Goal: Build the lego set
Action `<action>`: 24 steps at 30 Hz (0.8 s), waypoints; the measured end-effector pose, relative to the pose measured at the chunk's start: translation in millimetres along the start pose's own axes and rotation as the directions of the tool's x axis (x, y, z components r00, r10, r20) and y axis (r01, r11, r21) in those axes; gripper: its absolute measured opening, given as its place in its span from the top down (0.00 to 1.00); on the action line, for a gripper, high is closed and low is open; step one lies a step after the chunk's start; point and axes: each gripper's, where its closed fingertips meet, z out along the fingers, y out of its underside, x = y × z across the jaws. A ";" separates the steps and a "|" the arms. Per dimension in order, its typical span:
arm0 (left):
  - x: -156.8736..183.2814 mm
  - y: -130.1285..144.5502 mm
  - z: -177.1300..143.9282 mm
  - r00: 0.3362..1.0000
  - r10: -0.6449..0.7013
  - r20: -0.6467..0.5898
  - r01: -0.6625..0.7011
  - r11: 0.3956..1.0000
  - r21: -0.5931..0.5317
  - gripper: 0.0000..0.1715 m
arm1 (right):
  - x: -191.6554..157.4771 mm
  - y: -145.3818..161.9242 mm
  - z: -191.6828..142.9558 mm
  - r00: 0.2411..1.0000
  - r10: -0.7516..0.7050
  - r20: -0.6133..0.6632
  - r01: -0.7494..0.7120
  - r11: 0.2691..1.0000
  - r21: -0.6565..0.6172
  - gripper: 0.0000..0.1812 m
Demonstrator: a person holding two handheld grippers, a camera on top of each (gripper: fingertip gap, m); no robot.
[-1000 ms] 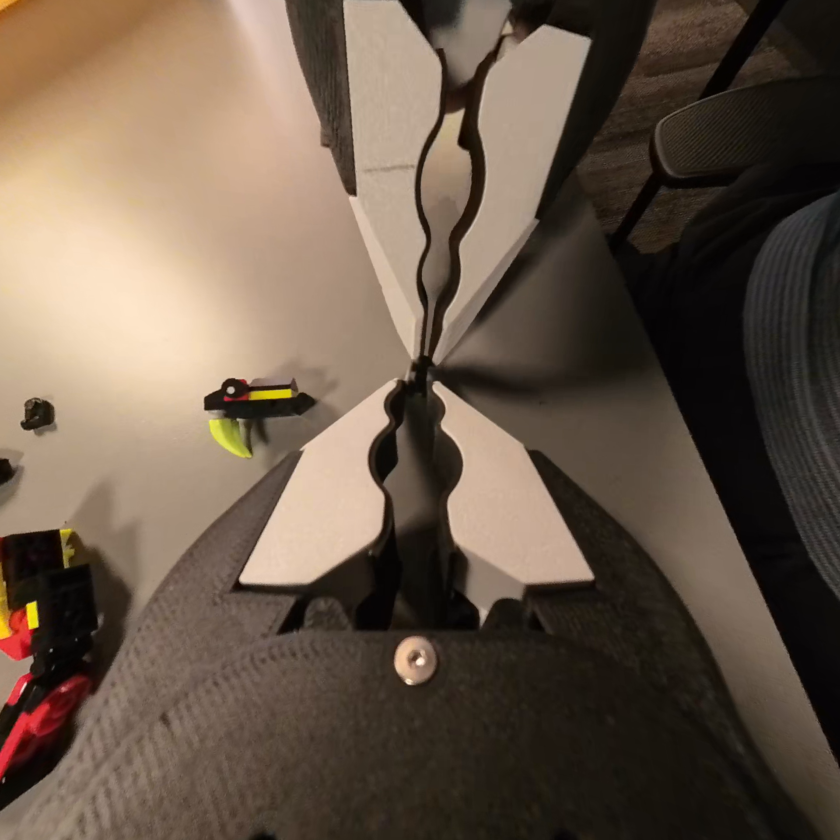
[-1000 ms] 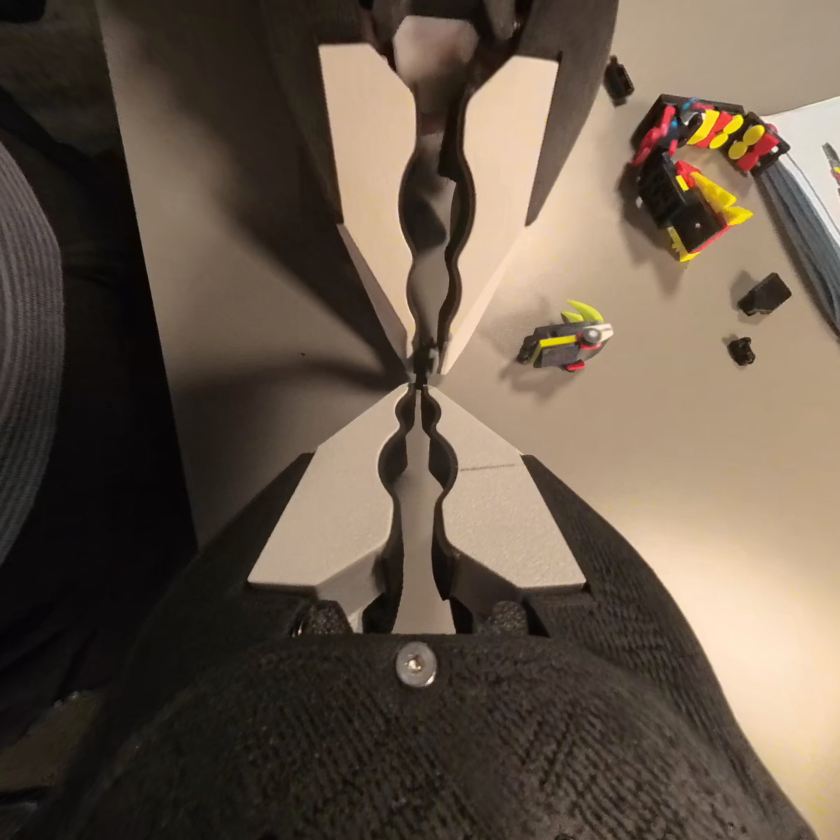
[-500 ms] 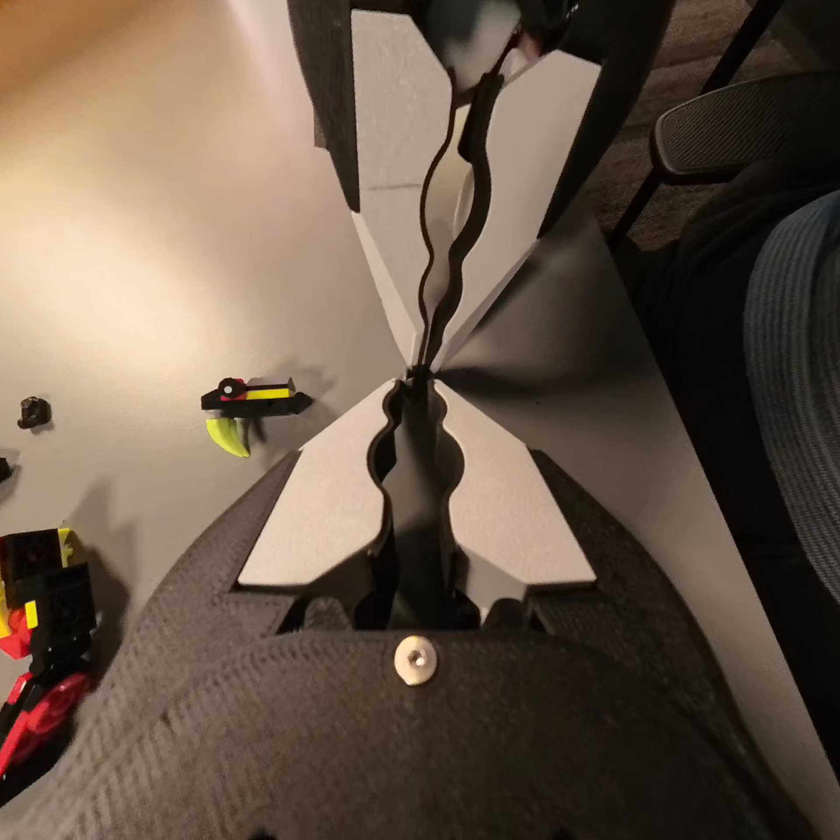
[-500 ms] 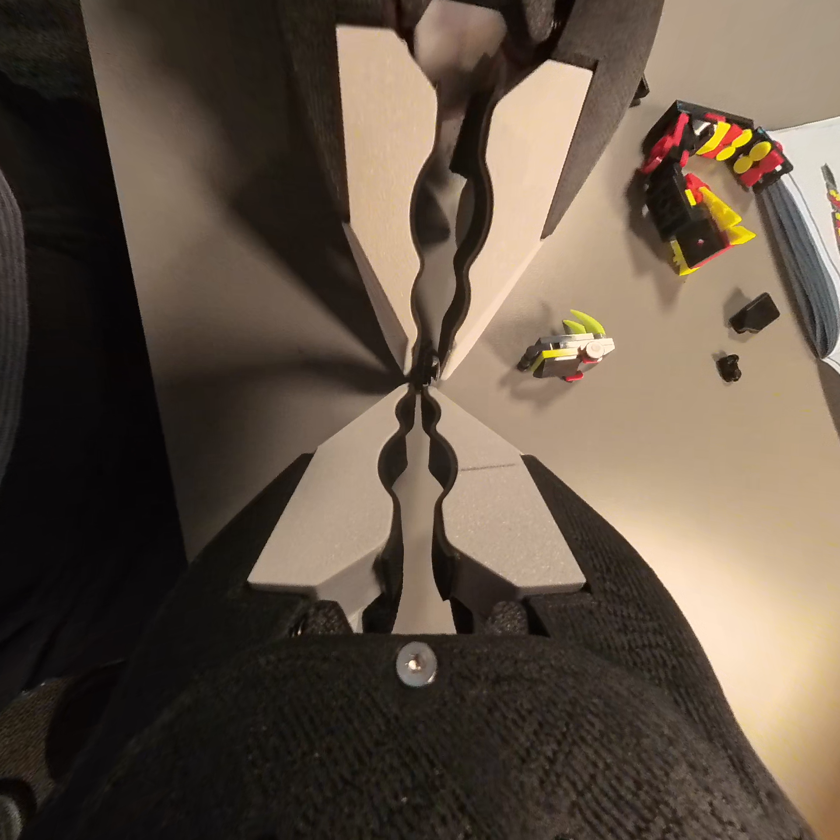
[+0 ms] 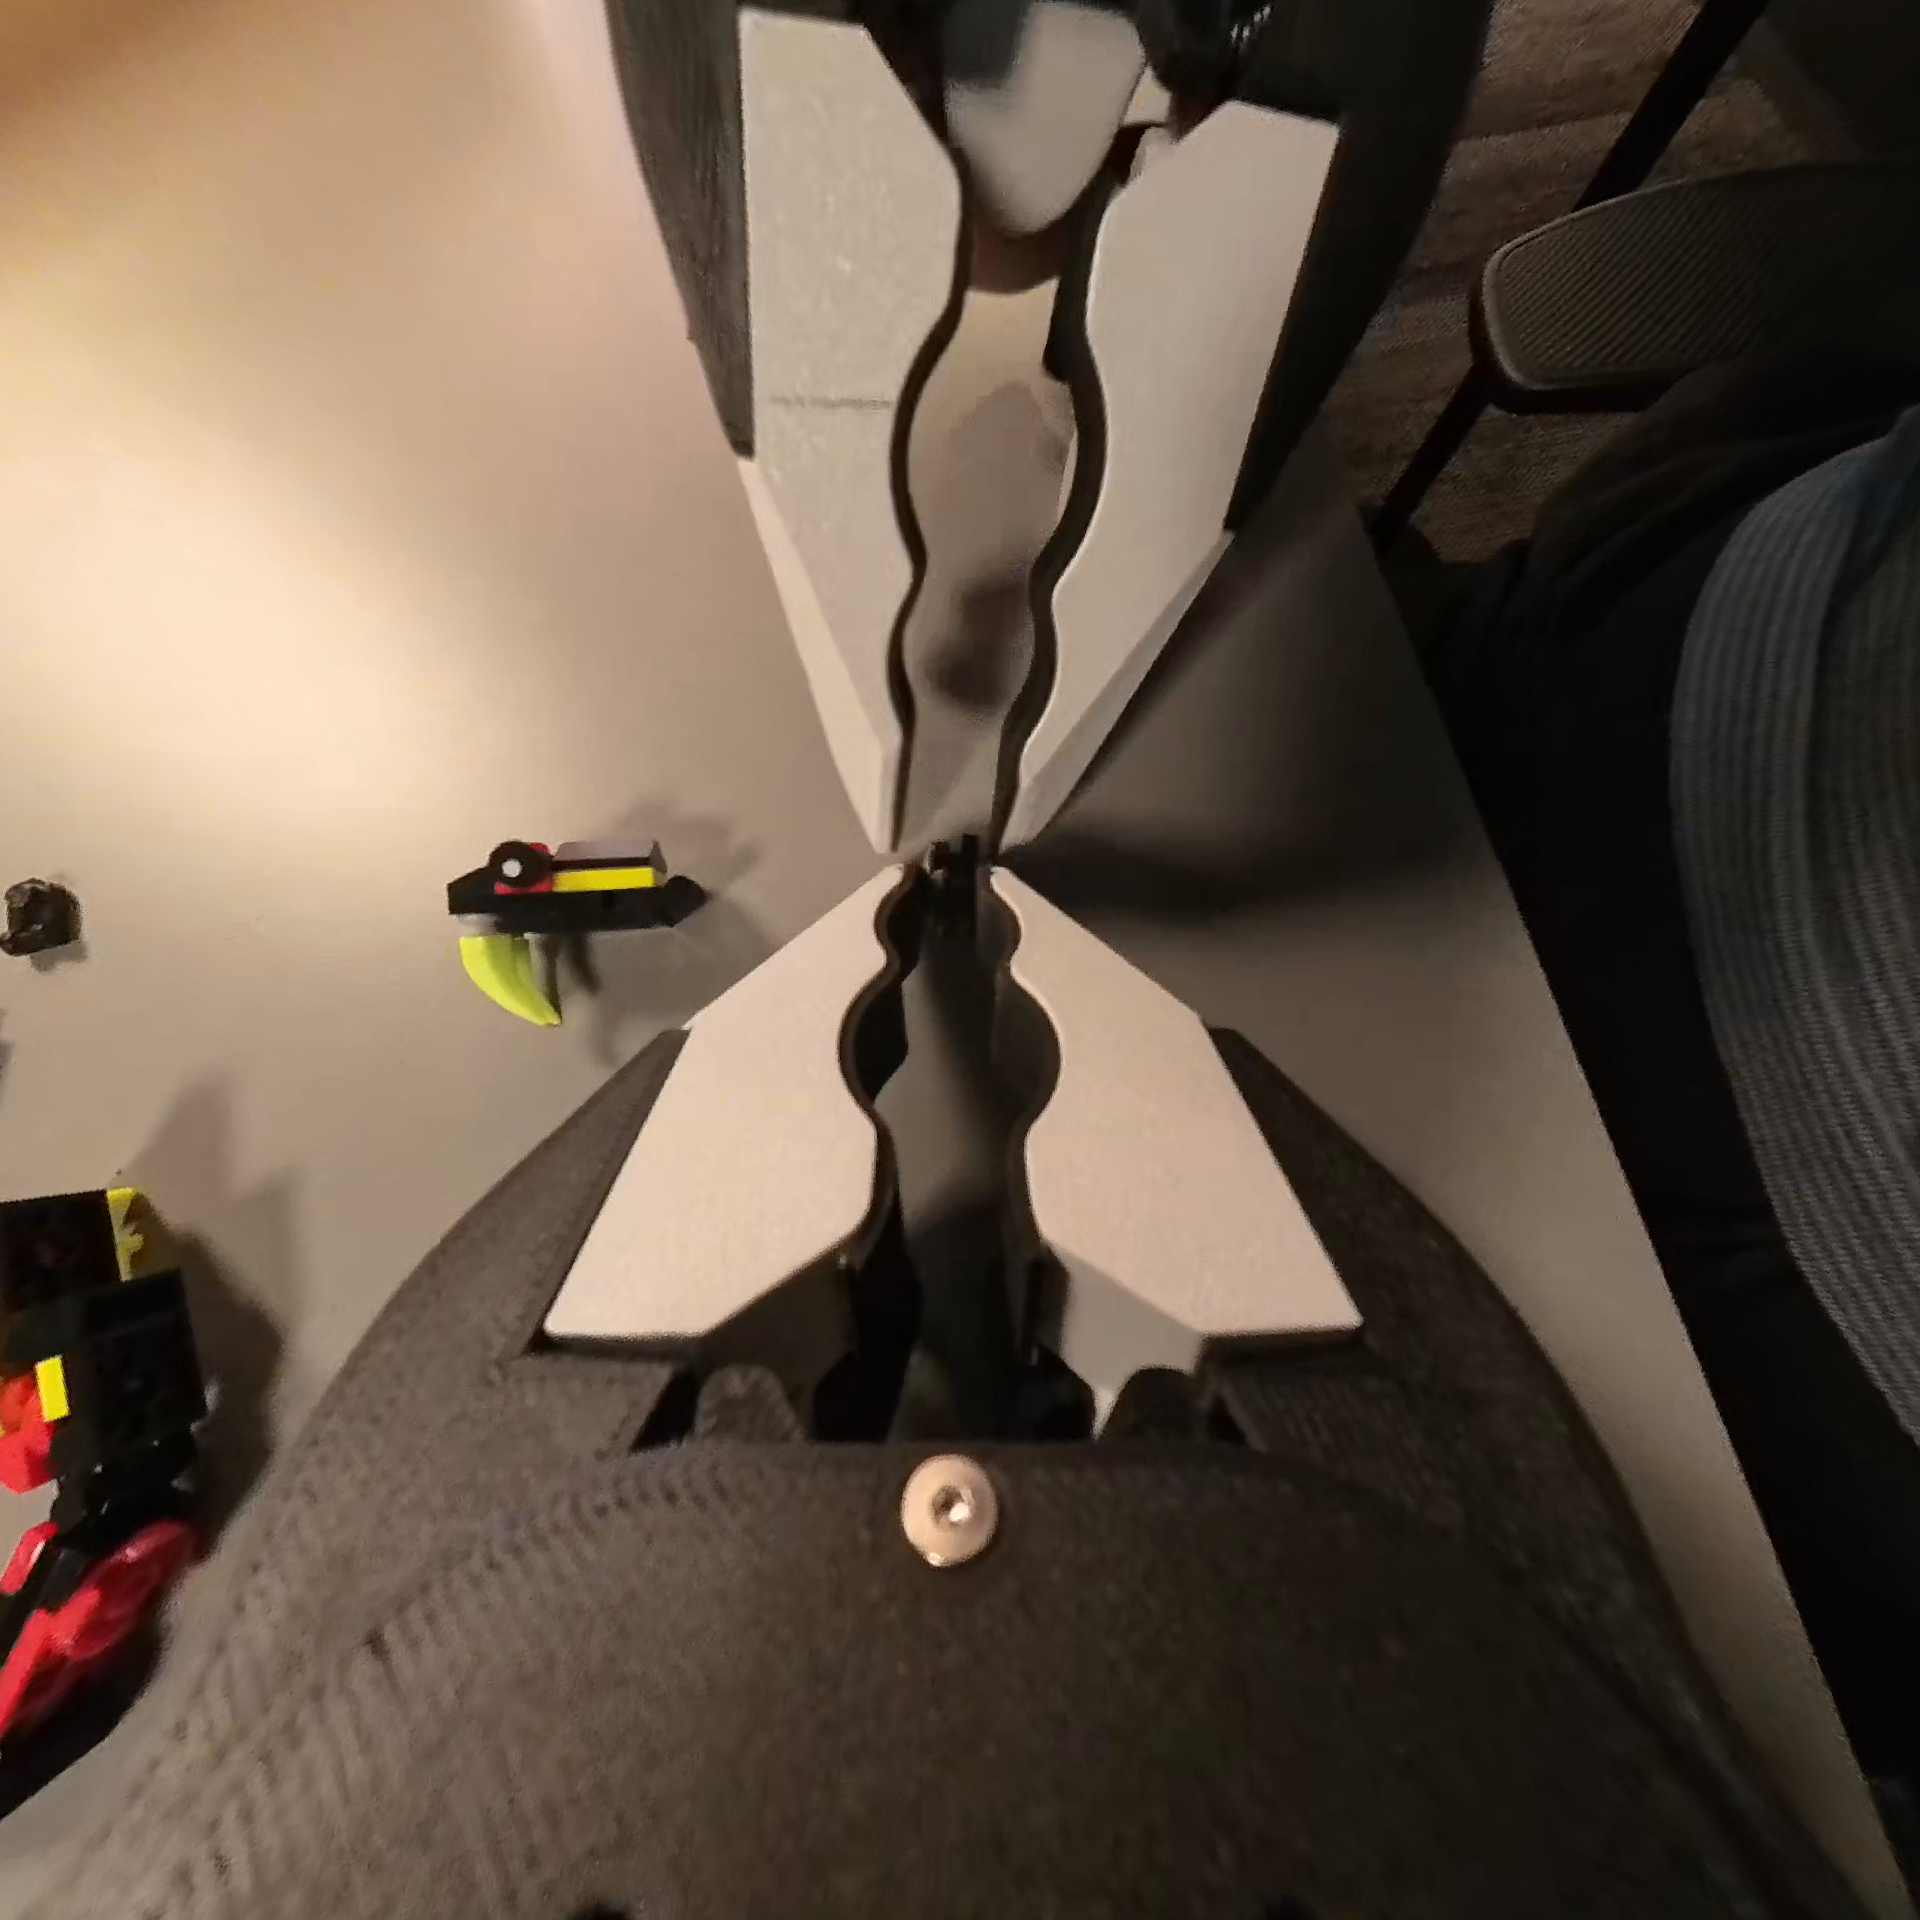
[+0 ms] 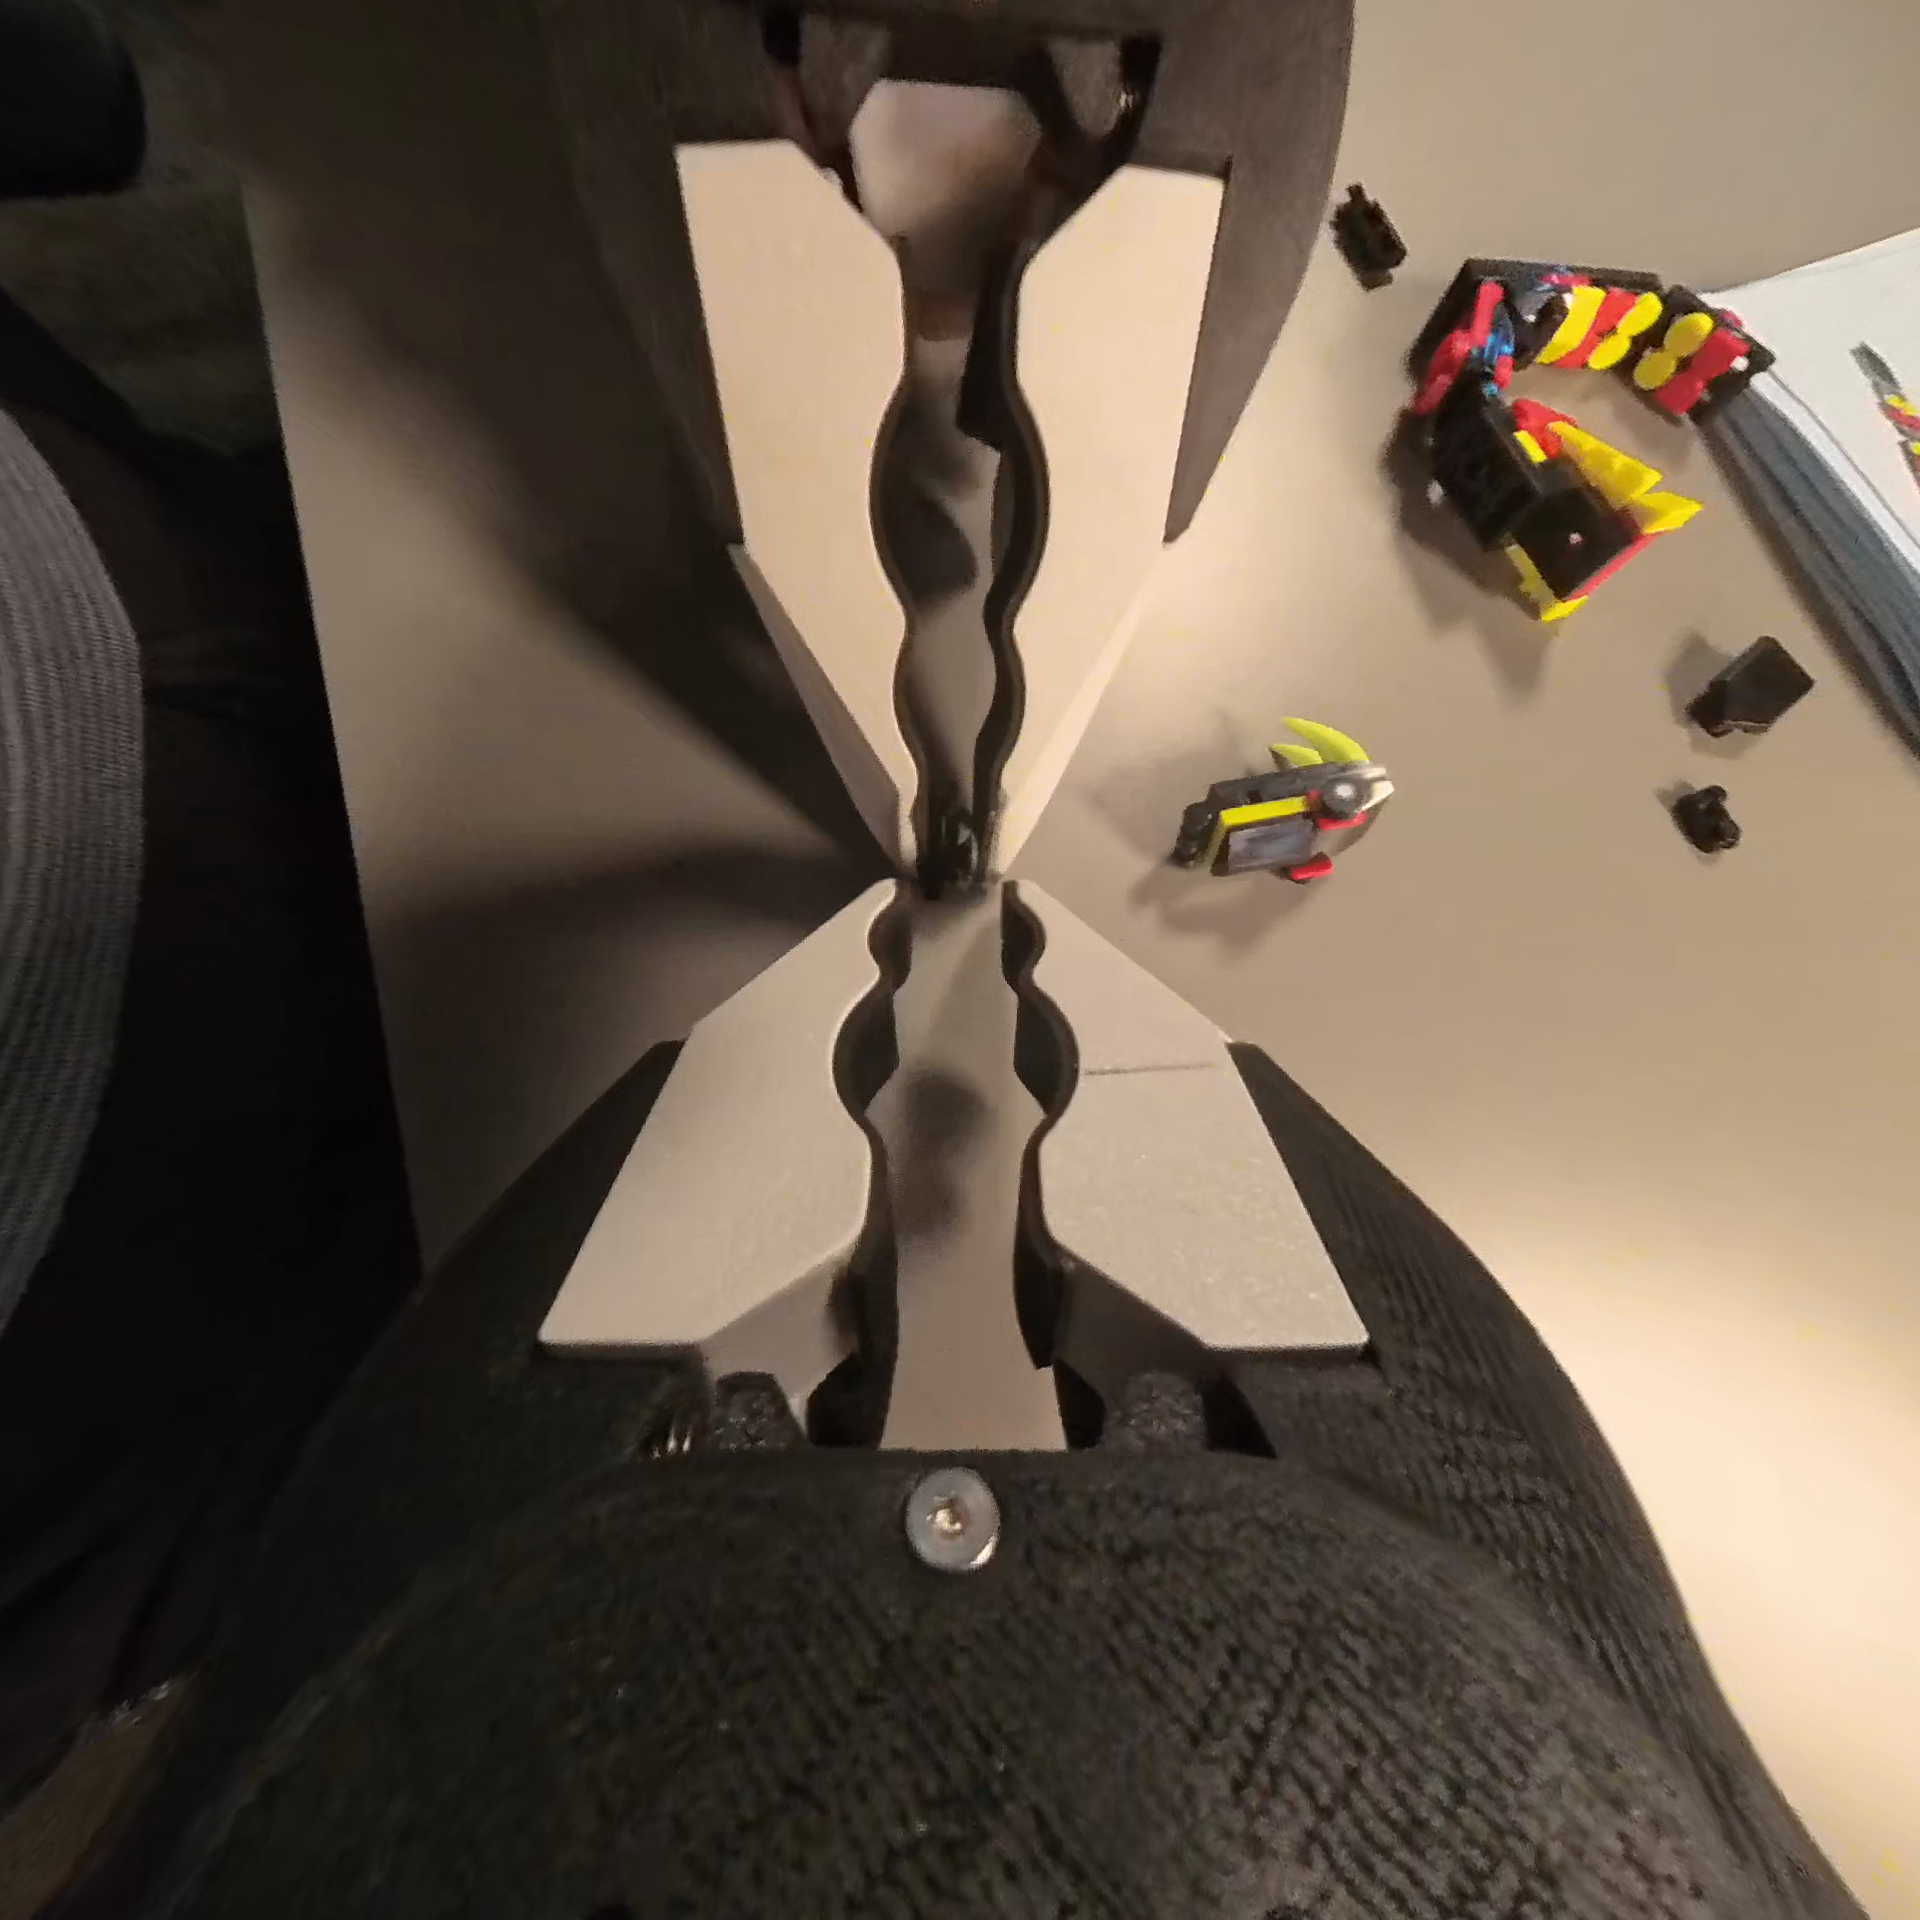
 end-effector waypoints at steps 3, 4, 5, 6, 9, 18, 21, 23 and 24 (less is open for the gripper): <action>0.1 0.5 -0.8 1.000 -0.008 -0.008 0.008 1.000 0.008 0.95 | -2.5 -1.1 0.9 1.000 -0.011 0.008 0.011 1.000 0.021 0.94; 0.1 0.6 -0.9 1.000 -0.010 -0.010 0.010 1.000 0.012 0.95 | -3.0 -1.3 1.0 1.000 -0.023 0.006 0.023 0.999 0.026 0.95; 0.2 0.7 -1.2 1.000 -0.008 -0.013 0.009 1.000 0.017 0.95 | -2.7 -0.9 1.2 0.999 -0.036 0.002 0.036 0.999 0.025 0.96; 0.5 0.8 -1.4 1.000 -0.009 -0.017 0.009 1.000 0.024 0.95 | -2.1 -0.6 1.2 0.999 -0.046 -0.002 0.046 0.999 0.023 0.97; 1.2 1.4 -2.1 1.000 -0.003 -0.026 0.004 1.000 0.030 0.94 | -2.8 -1.4 2.1 0.999 -0.052 0.014 0.052 0.999 0.015 0.97; 4.4 3.2 -4.7 0.998 -0.006 -0.055 0.008 0.999 0.031 0.87 | -0.2 -2.2 6.1 0.996 -0.083 0.040 0.084 0.996 -0.033 1.00; 6.5 3.9 -5.8 0.999 -0.010 -0.054 0.011 0.999 0.032 0.84 | -1.2 -2.2 5.9 0.995 -0.082 0.050 0.083 0.996 -0.032 0.99; 6.0 5.8 -8.3 0.999 -0.019 -0.043 0.021 0.999 0.029 0.81 | -1.3 -1.9 5.6 0.995 -0.088 0.047 0.089 0.996 -0.028 1.00; 5.0 7.6 -10.1 0.999 -0.025 -0.034 0.026 0.999 0.029 0.79 | -1.6 -1.9 5.5 0.995 -0.089 0.047 0.091 0.996 -0.027 1.00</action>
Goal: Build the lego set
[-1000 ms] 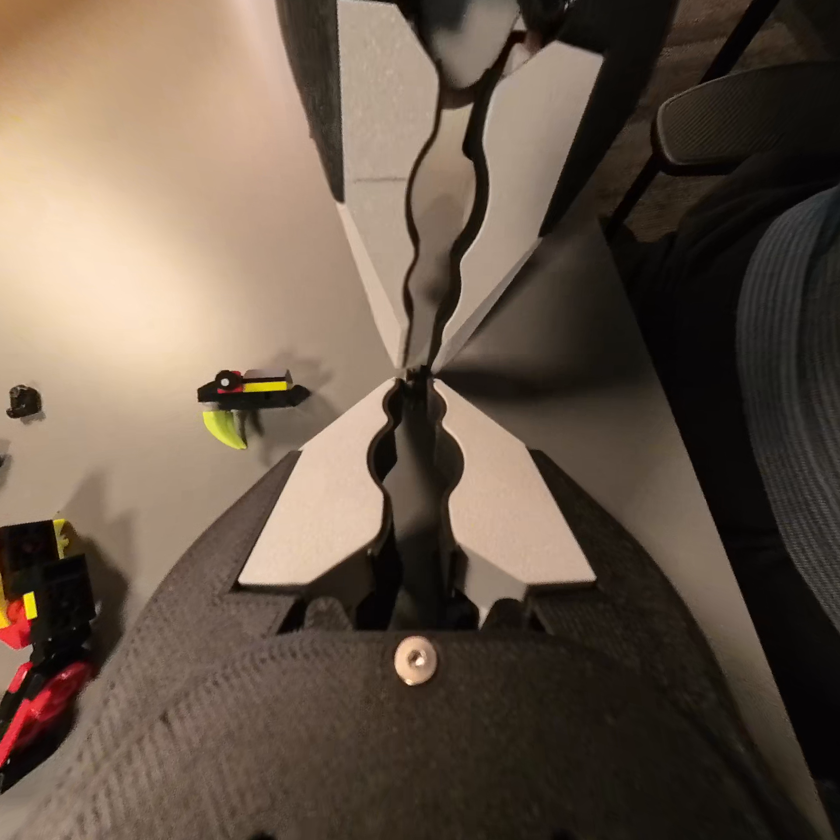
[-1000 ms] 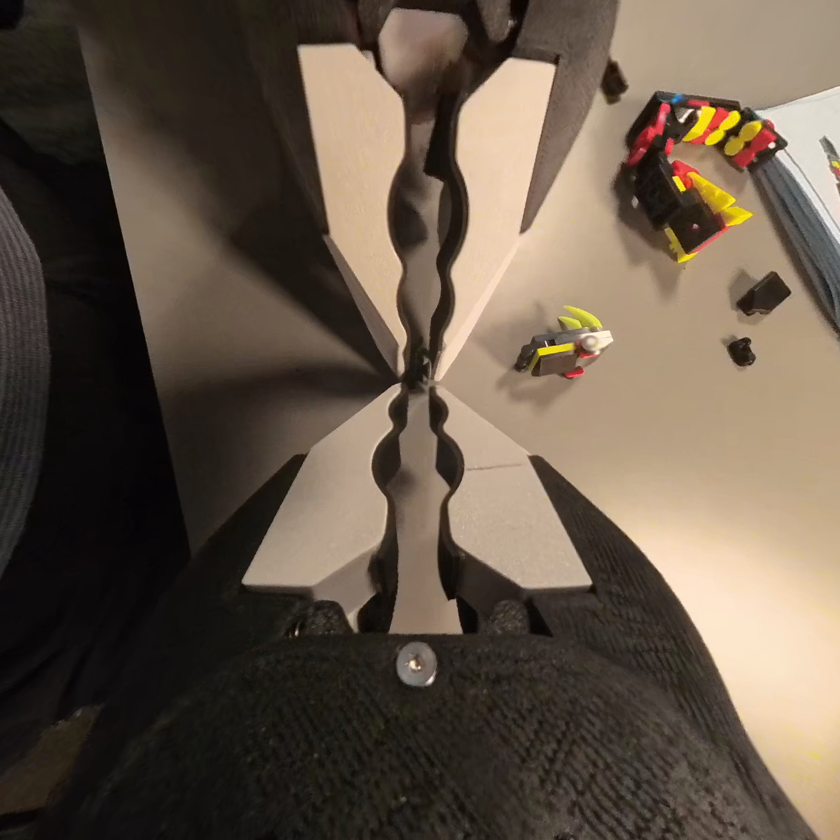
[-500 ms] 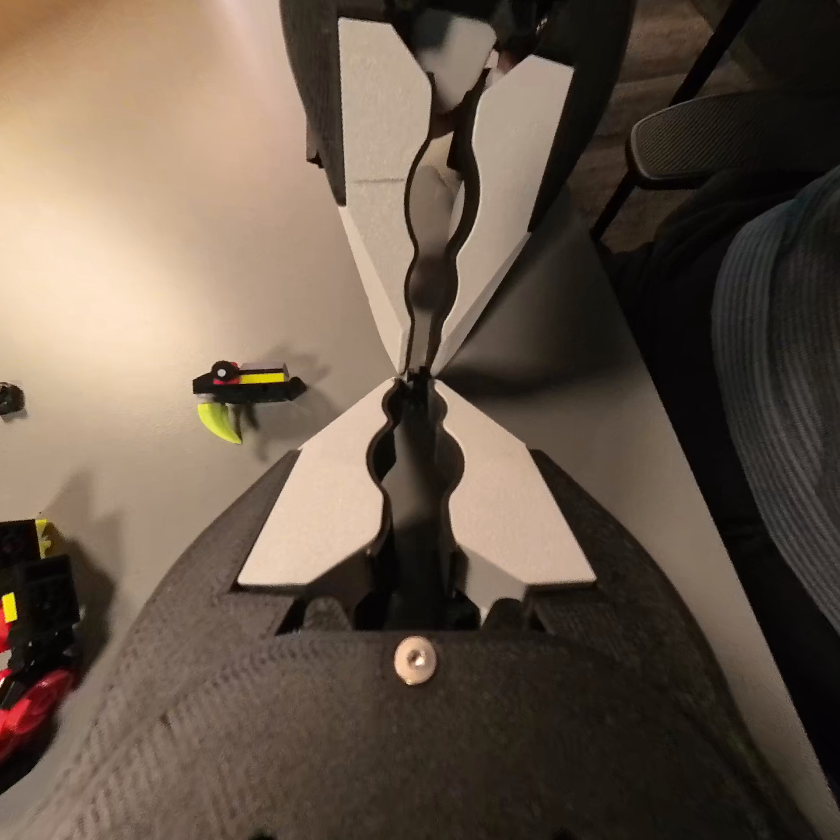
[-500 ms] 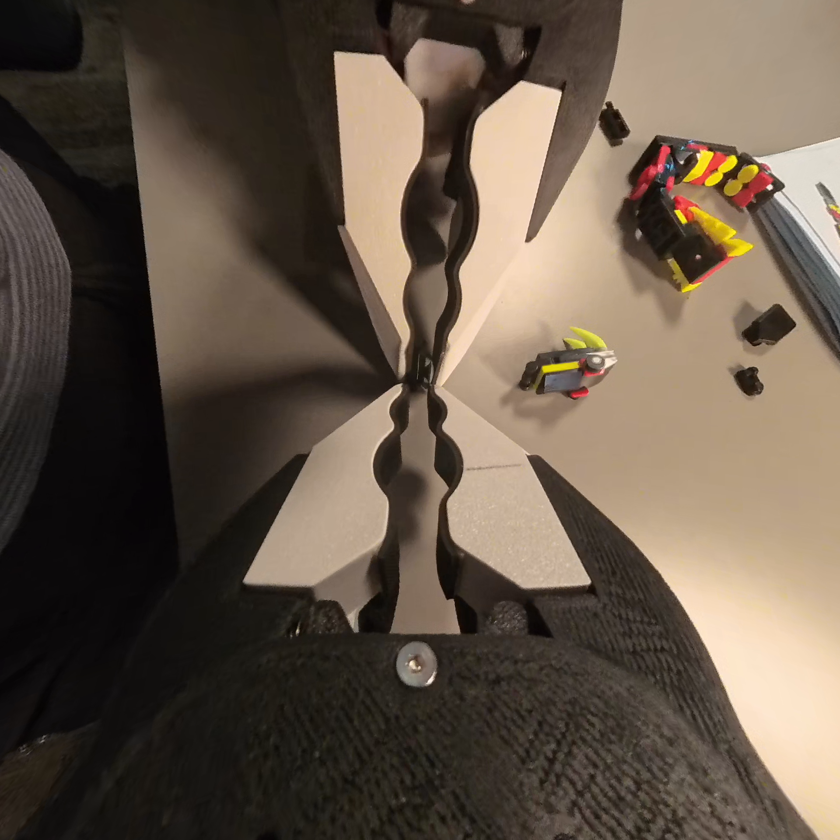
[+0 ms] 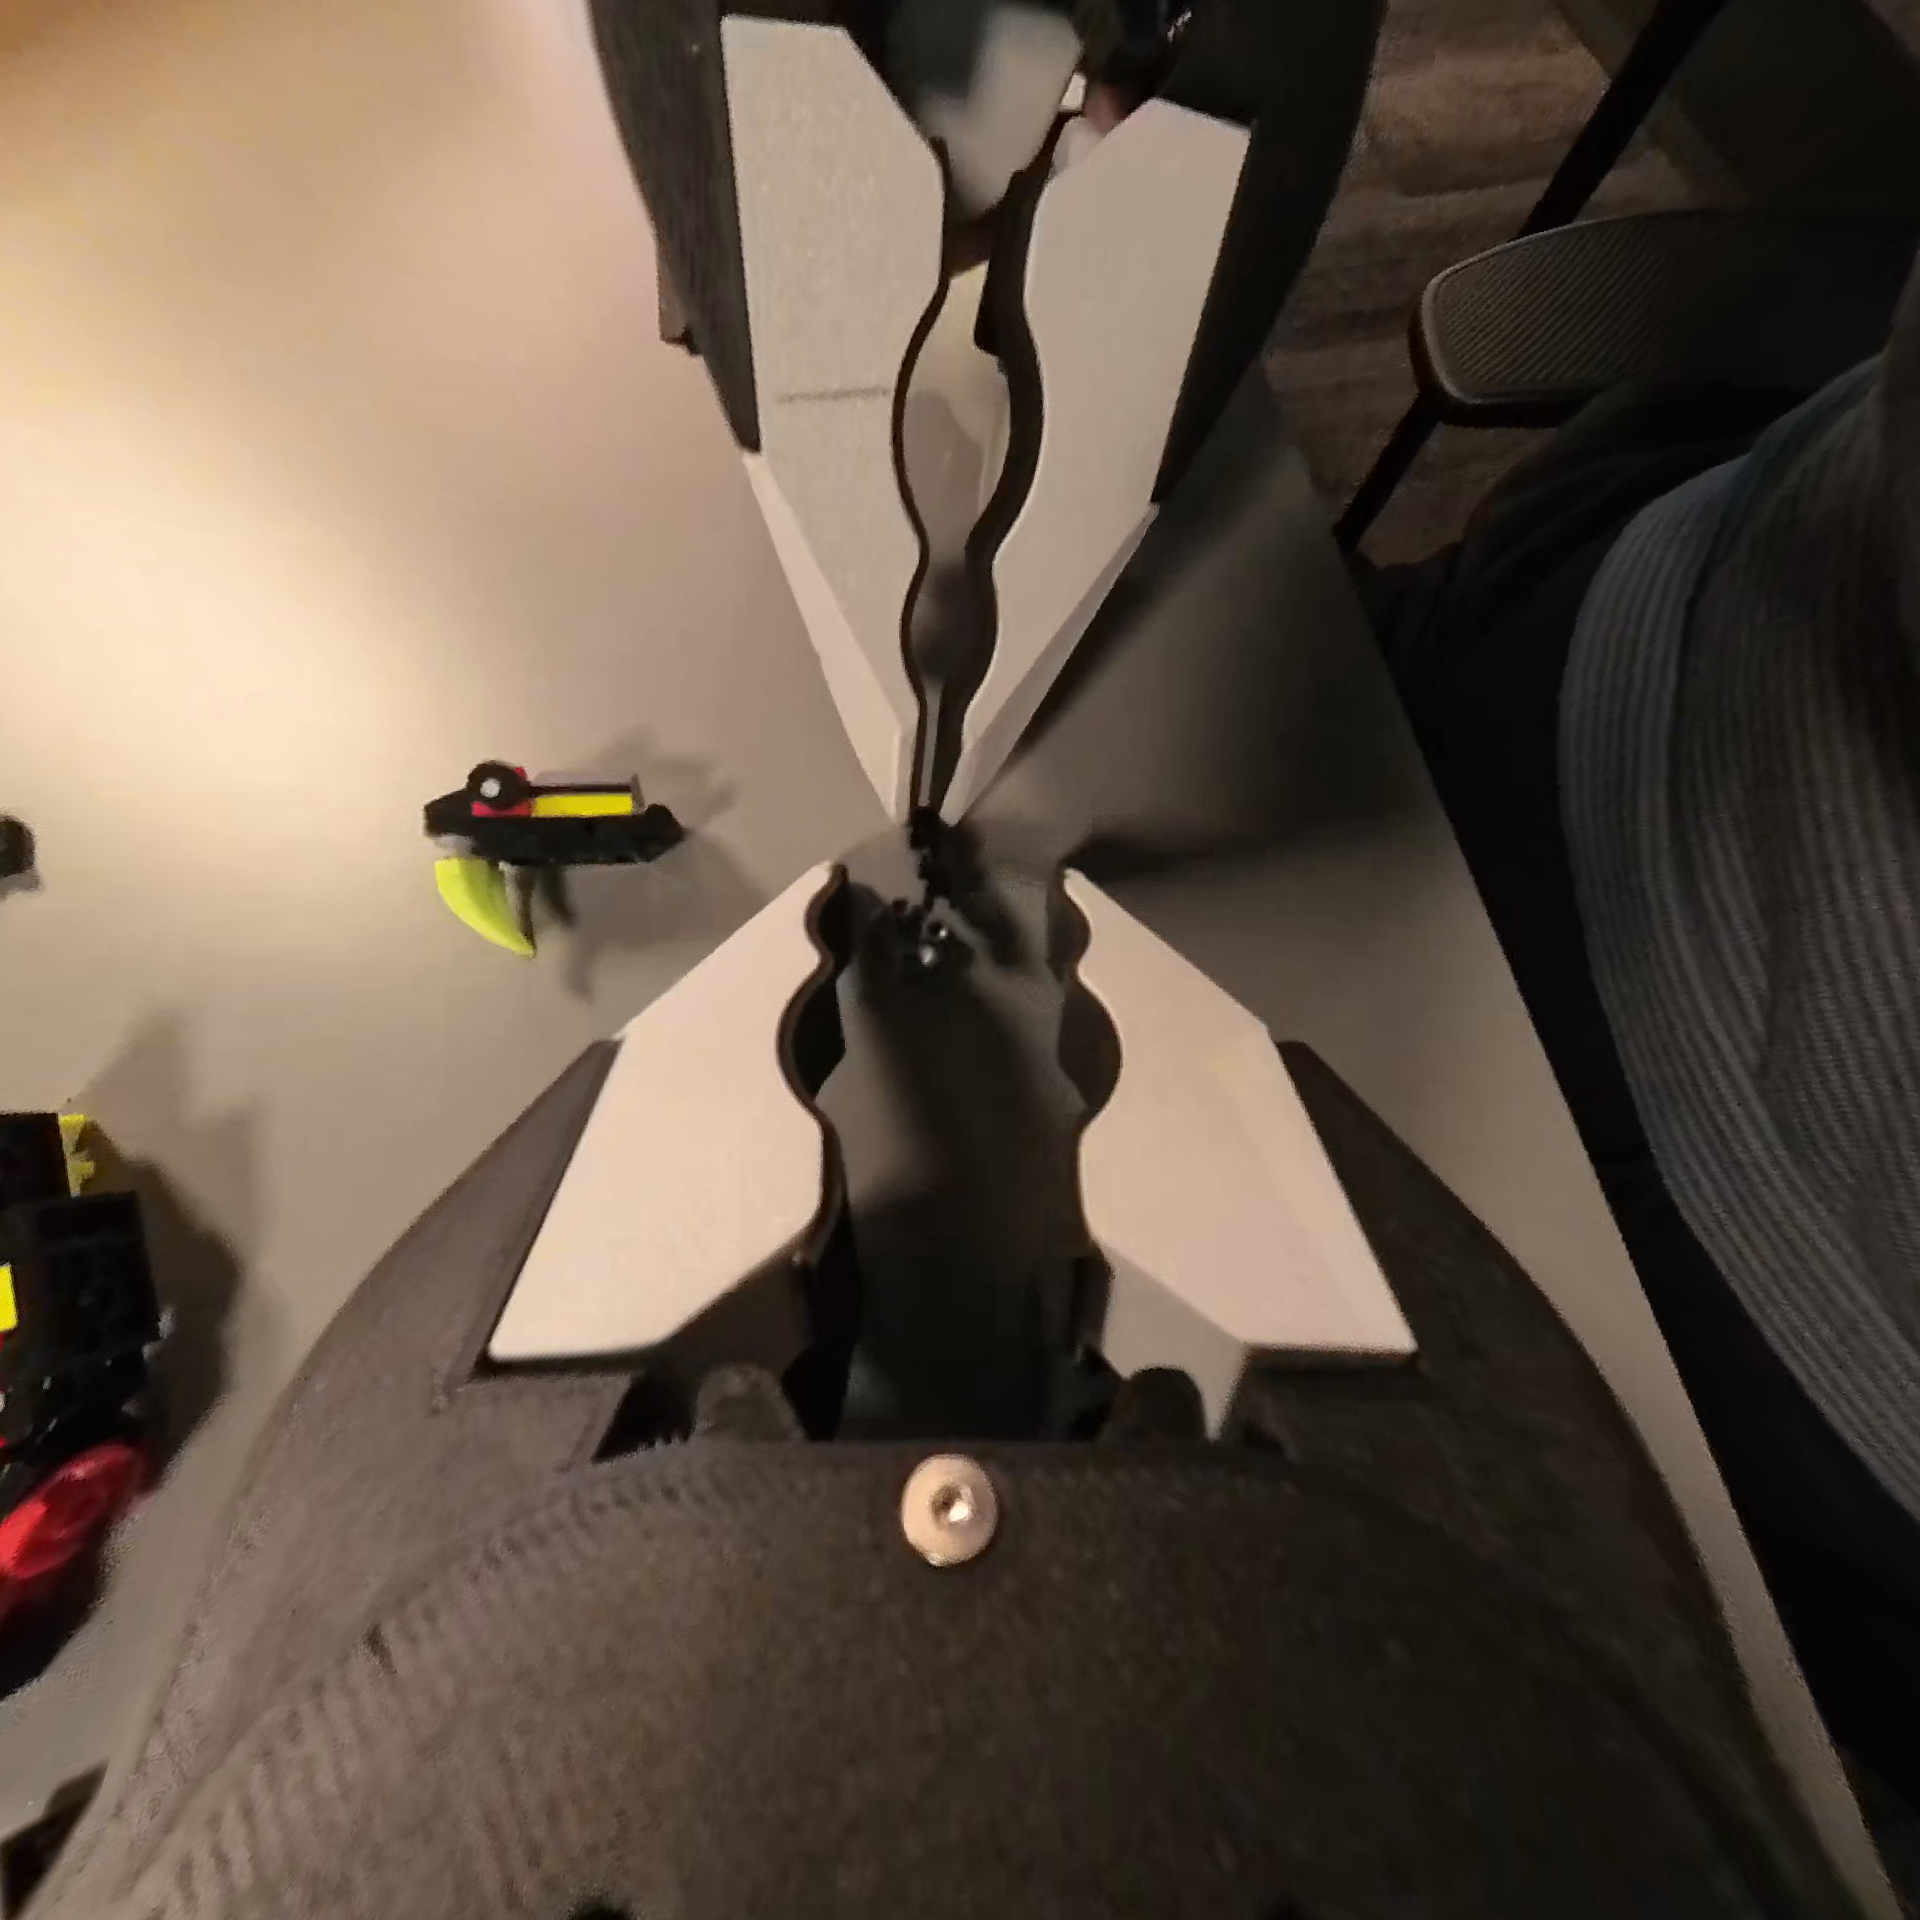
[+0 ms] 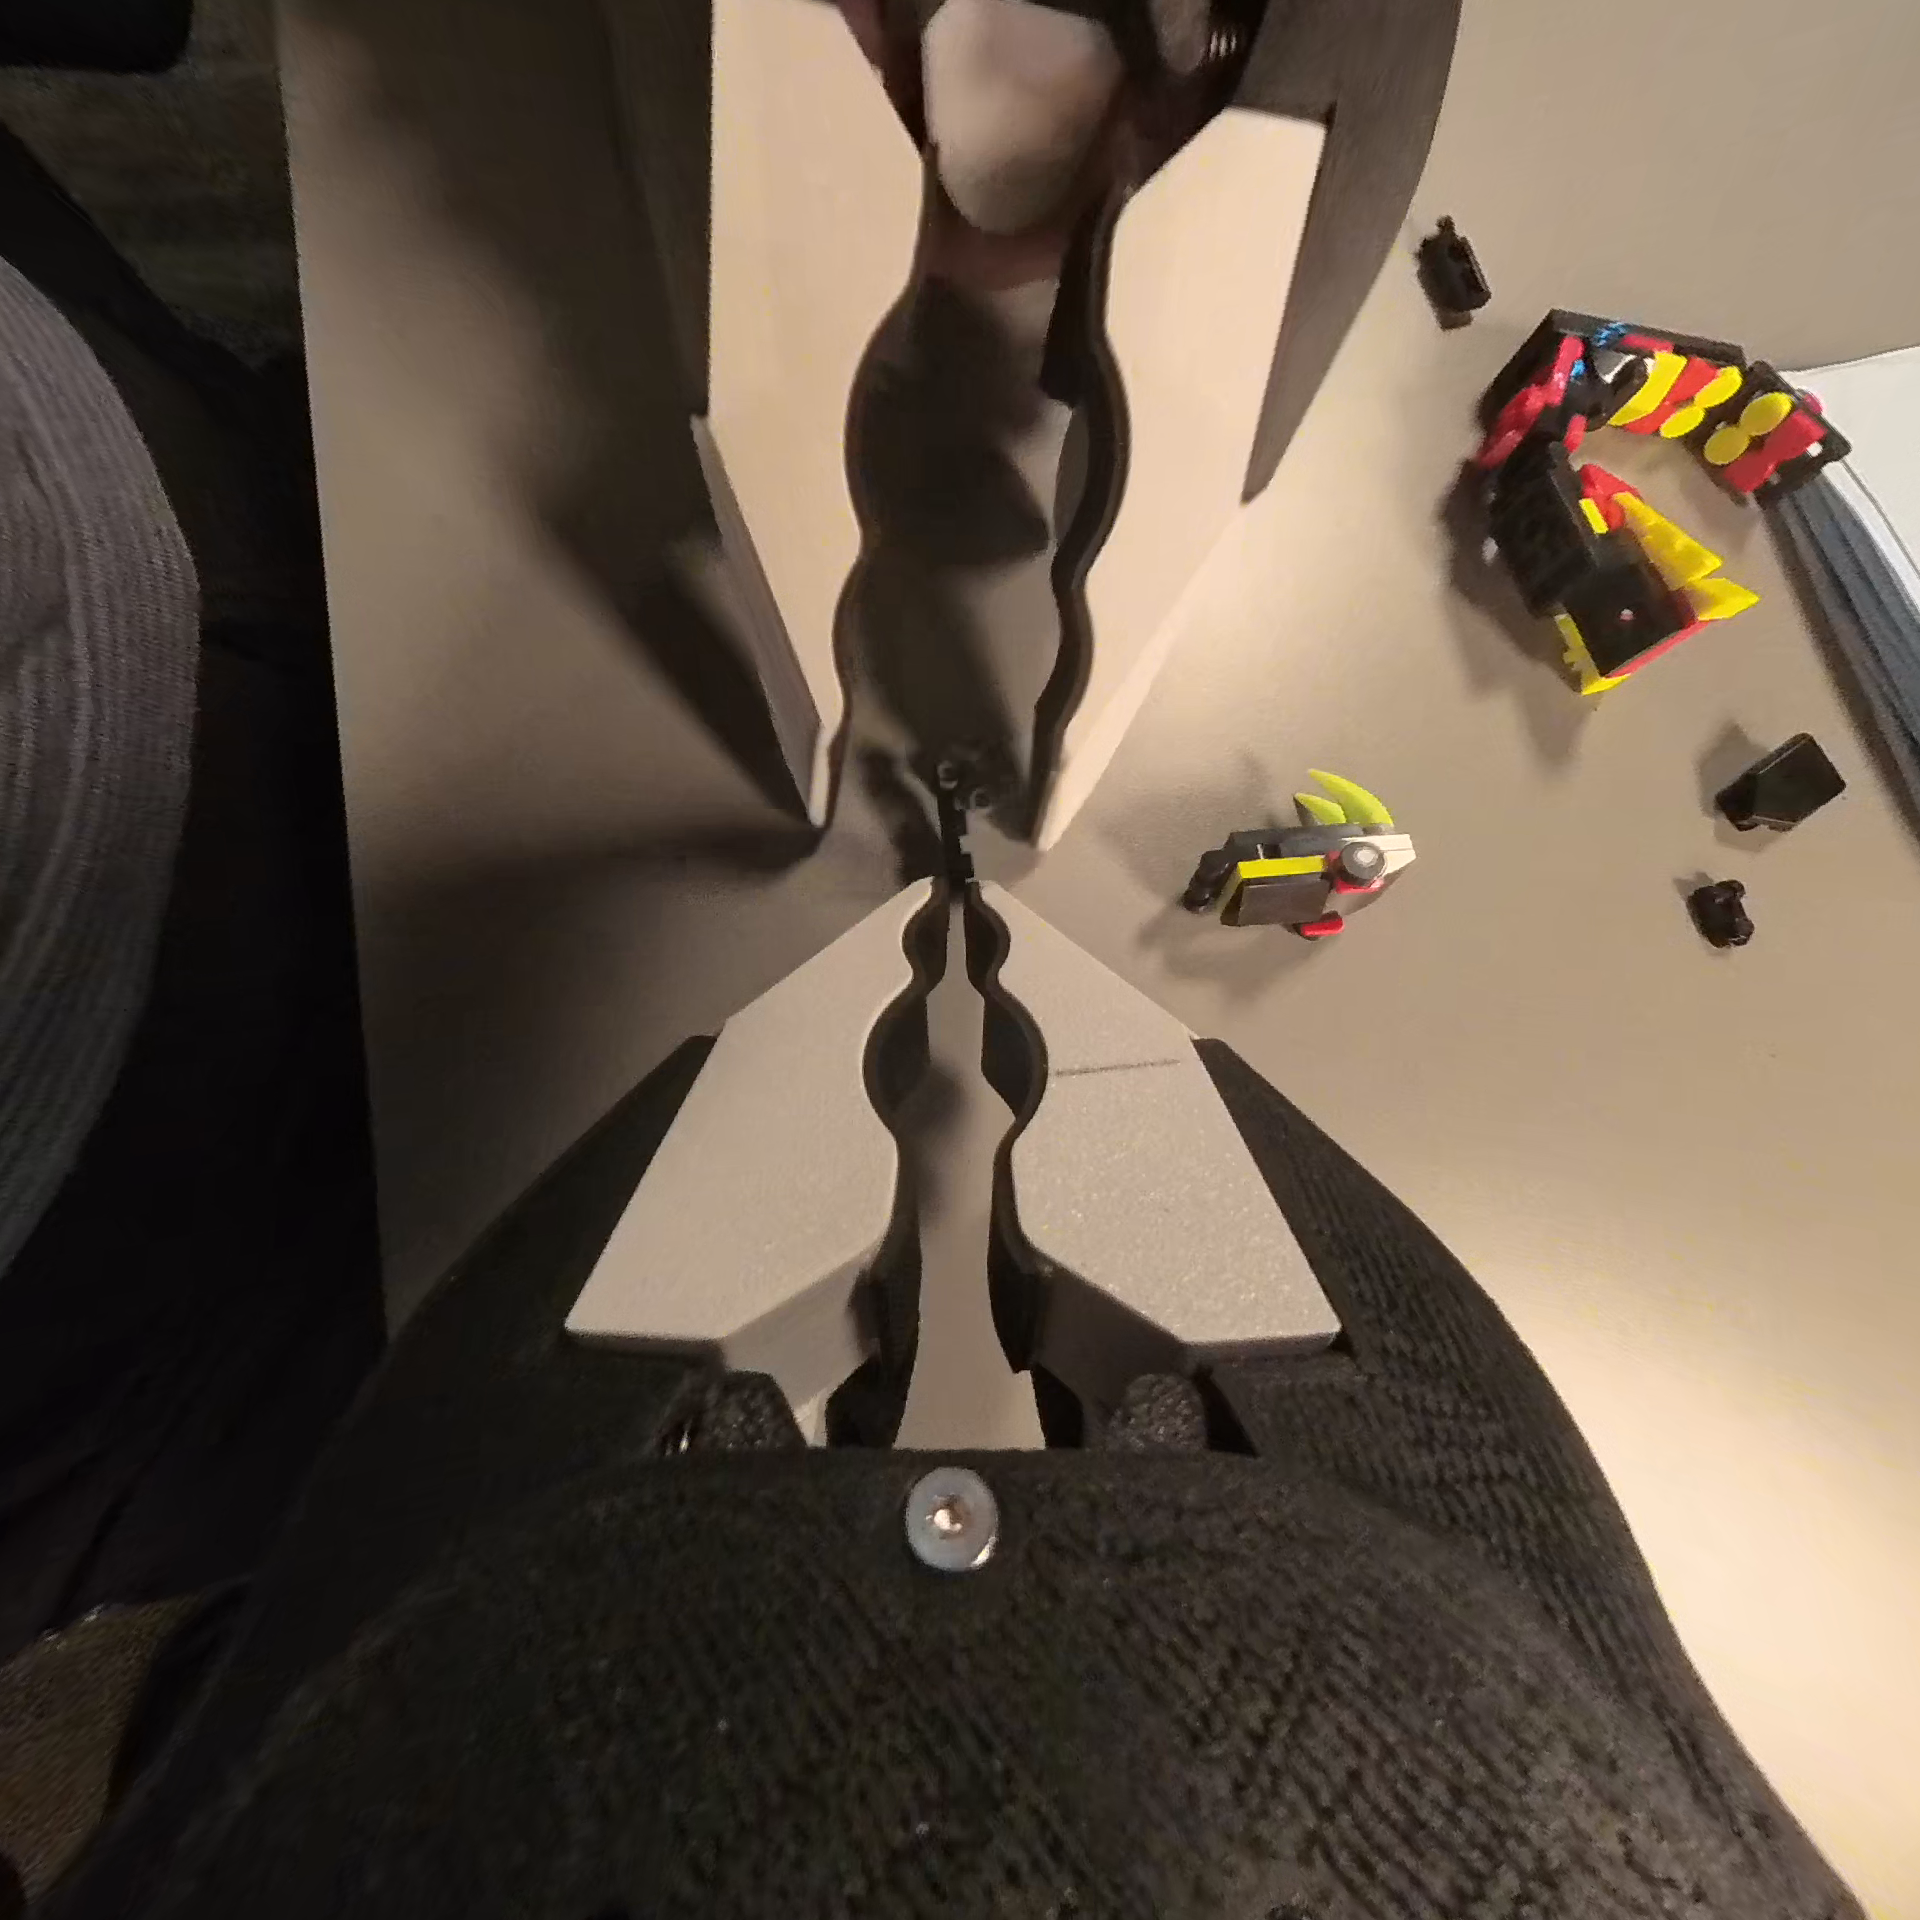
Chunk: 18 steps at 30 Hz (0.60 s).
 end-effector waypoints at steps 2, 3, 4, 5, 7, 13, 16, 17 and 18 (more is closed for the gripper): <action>-2.1 3.5 -4.6 1.000 -0.016 0.016 0.015 1.000 0.007 0.77 | -1.2 -0.7 0.4 1.000 0.009 0.011 -0.009 1.000 0.001 1.00; -2.8 5.1 -7.0 0.999 -0.029 0.018 0.028 1.000 0.011 0.77 | -2.2 -2.0 0.8 1.000 0.014 0.021 -0.014 1.000 0.003 1.00; -3.0 6.5 -9.2 0.999 -0.040 0.017 0.040 0.999 0.014 0.77 | -2.1 -3.8 1.2 1.000 0.015 0.022 -0.015 1.000 0.008 1.00; -2.7 7.1 -11.3 0.999 -0.044 0.016 0.043 0.999 0.022 0.78 | -2.1 -5.3 1.5 1.000 0.011 0.022 -0.011 1.000 0.012 1.00; -0.5 4.2 -15.3 1.000 -0.019 0.022 0.018 0.998 0.053 0.80 | -1.1 -8.9 1.5 1.000 0.009 0.013 -0.010 1.000 0.022 1.00; 6.9 -5.1 -20.7 0.979 -0.193 -0.070 0.200 0.972 0.124 0.87 | 8.8 -31.9 -8.5 0.943 -0.249 -0.219 0.271 0.960 0.076 1.00; 5.6 -16.0 -30.9 0.941 -0.303 -0.150 0.330 0.920 0.212 0.92 | 12.8 -40.8 -13.3 0.856 -0.394 -0.333 0.423 0.906 0.016 1.00; 3.5 -17.1 -33.6 0.932 -0.328 -0.158 0.357 0.906 0.227 0.94 | 13.4 -43.5 -14.6 0.830 -0.429 -0.357 0.458 0.889 -0.004 1.00; 2.7 -18.7 -36.3 0.922 -0.346 -0.172 0.380 0.892 0.244 0.94 | 14.4 -46.5 -16.0 0.803 -0.457 -0.383 0.487 0.873 -0.021 1.00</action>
